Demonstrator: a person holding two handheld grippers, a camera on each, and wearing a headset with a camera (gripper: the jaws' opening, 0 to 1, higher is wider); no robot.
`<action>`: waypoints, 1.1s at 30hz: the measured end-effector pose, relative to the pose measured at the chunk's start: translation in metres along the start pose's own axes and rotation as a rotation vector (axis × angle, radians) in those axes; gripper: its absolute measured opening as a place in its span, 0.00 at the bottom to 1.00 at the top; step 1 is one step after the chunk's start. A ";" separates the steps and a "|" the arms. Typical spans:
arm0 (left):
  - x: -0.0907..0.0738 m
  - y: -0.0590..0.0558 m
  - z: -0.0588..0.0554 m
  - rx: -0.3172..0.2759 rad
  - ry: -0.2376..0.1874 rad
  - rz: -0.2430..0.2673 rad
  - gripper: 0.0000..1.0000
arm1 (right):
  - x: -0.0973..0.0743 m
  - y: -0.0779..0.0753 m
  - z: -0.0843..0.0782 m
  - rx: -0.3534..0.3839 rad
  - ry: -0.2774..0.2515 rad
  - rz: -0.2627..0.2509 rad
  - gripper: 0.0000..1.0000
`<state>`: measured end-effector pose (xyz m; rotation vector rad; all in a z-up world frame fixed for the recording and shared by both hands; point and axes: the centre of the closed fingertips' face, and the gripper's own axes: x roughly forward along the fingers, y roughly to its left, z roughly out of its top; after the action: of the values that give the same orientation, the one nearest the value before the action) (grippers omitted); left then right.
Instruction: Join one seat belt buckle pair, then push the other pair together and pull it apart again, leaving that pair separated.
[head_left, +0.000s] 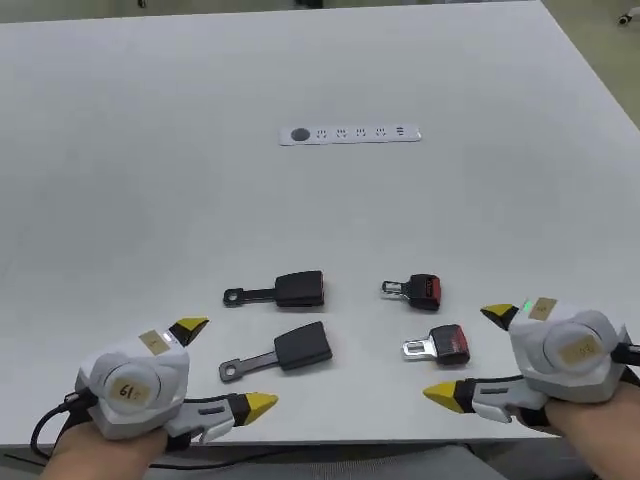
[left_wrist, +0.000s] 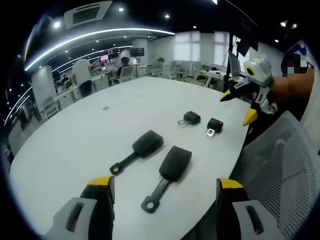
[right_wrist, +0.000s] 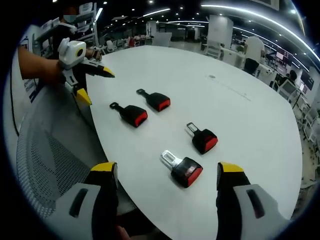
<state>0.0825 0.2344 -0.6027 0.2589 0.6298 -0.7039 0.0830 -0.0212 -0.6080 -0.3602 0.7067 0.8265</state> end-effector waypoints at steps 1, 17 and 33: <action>0.000 -0.001 -0.001 0.006 0.005 -0.002 0.86 | -0.001 -0.002 -0.003 0.001 0.002 -0.002 0.84; -0.002 -0.004 -0.009 0.048 0.036 -0.048 0.99 | -0.012 -0.004 -0.008 0.012 0.004 -0.030 1.00; -0.016 -0.008 -0.001 0.037 0.044 -0.061 1.00 | -0.034 -0.010 -0.005 0.059 -0.003 -0.050 1.00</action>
<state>0.0674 0.2375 -0.5939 0.2908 0.6697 -0.7711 0.0724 -0.0486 -0.5882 -0.3221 0.7157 0.7574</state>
